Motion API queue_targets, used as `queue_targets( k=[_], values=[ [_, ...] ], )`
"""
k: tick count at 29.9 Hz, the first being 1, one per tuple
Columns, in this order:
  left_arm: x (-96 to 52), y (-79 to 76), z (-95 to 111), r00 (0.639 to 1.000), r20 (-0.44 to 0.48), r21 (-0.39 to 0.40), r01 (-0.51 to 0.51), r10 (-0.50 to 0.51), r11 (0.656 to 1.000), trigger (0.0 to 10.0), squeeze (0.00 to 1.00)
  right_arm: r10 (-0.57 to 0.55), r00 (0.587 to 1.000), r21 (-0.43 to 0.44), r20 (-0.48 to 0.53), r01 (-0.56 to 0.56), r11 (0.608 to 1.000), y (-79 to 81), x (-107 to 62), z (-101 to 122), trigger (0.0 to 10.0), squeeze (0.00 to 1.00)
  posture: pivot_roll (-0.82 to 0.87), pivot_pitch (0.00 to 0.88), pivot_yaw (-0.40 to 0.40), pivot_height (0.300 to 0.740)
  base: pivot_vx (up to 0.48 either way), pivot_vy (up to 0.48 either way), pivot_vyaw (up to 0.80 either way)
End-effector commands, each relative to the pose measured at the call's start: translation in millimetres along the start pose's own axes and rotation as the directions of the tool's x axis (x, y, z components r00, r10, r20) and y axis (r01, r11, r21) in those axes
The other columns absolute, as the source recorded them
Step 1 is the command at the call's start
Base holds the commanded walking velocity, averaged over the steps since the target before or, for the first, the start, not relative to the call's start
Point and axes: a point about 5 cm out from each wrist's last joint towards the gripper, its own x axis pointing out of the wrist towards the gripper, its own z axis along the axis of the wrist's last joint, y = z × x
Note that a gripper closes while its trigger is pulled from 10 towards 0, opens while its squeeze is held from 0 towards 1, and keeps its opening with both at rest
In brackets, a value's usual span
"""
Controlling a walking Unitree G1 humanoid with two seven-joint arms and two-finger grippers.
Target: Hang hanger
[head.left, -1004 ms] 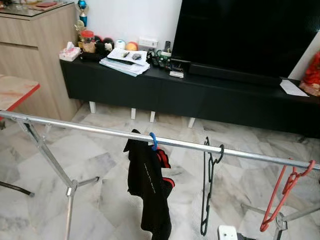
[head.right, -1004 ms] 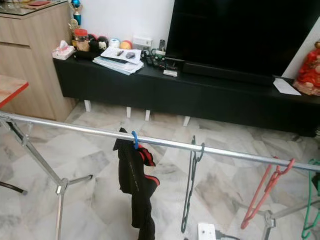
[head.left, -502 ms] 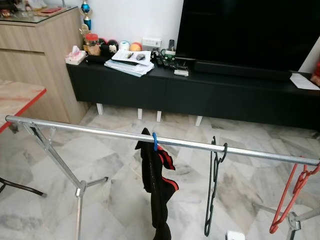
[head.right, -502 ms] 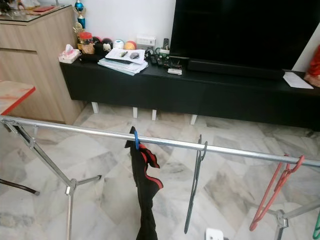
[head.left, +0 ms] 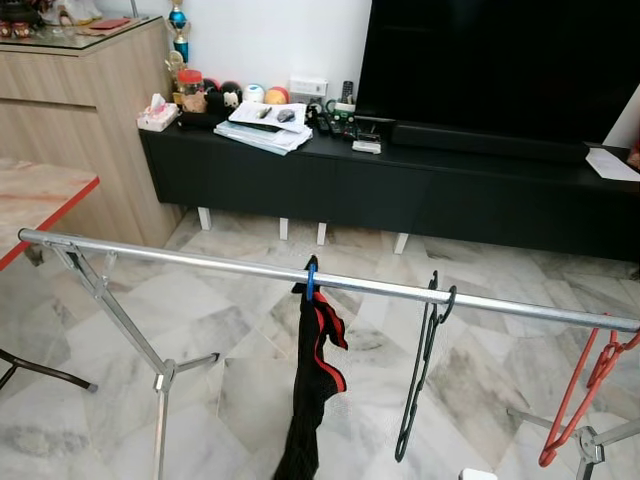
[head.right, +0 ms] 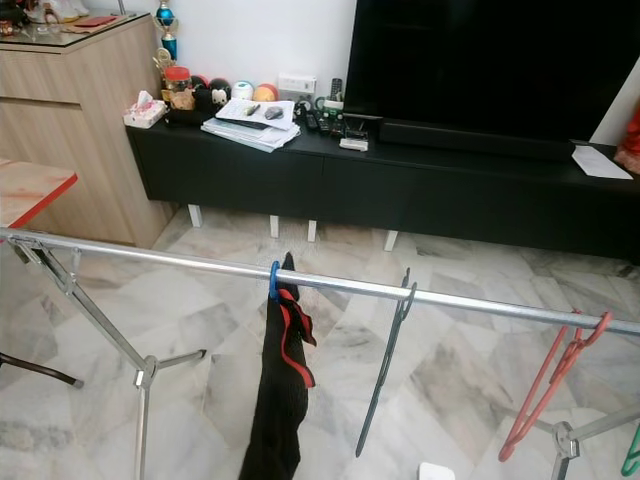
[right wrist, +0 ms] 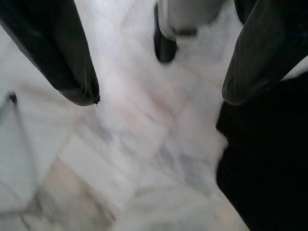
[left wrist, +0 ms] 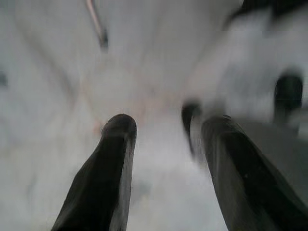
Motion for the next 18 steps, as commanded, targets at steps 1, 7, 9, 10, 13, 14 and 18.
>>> queue_targets(
  k=[1, 7, 9, 10, 13, 14, 18],
  values=[
    [-0.3, 1.6, -1, 1.000, -0.001, -0.015, -0.002, 0.002, 1.000, 10.0, 0.00, -0.020, 1.000, 0.022, -0.010, 0.020, 1.000, -3.8, 0.1, 0, 10.0, 0.00, 0.05, 0.000, -0.038, 0.740, 0.000, 0.000, 0.00],
    [-0.1, 2.0, 0, 1.000, 0.001, -0.015, -0.008, 0.008, 1.000, 10.0, 0.00, -0.009, 0.999, 0.001, -0.034, 0.009, 1.000, -2.8, 0.3, -1, 10.0, 0.00, 0.06, 0.000, -0.057, 0.740, 0.000, -0.140, -0.48],
    [0.0, 2.3, 0, 1.000, 0.001, -0.016, -0.007, 0.007, 1.000, 10.0, 0.00, -0.008, 0.999, -0.003, -0.033, 0.008, 1.000, -2.9, 0.4, -1, 10.0, 0.00, 0.06, 0.000, -0.057, 0.740, 0.000, -0.289, -0.70],
    [0.1, 2.7, 1, 1.000, 0.003, -0.017, -0.007, 0.007, 1.000, 10.0, 0.00, -0.007, 0.999, -0.006, -0.031, 0.007, 1.000, -2.6, 0.7, 0, 10.0, 0.00, 0.06, 0.000, -0.058, 0.740, 0.000, -0.292, -0.67],
    [0.7, 3.3, 5, 1.000, 0.010, -0.020, -0.006, 0.006, 1.000, 10.0, 0.00, -0.003, 1.000, -0.010, -0.014, 0.003, 1.000, -2.5, 1.6, 5, 10.0, 0.00, 0.05, 0.000, -0.058, 0.740, 0.000, -0.289, 0.00],
    [0.8, 3.3, 6, 1.000, 0.012, -0.019, -0.005, 0.005, 1.000, 10.0, 0.00, -0.002, 1.000, -0.010, -0.011, 0.002, 1.000, -2.1, 1.8, 6, 10.0, 0.00, 0.05, 0.000, -0.058, 0.740, 0.000, -0.289, 0.00],
    [1.4, 4.5, 9, 1.000, 0.016, -0.019, -0.006, 0.006, 1.000, 10.0, 0.00, 0.007, 1.000, -0.010, -0.002, -0.007, 1.000, 1.3, 3.2, 11, 10.0, 0.00, 0.05, 0.000, -0.054, 0.740, 0.000, -0.288, 0.00]
  ],
)
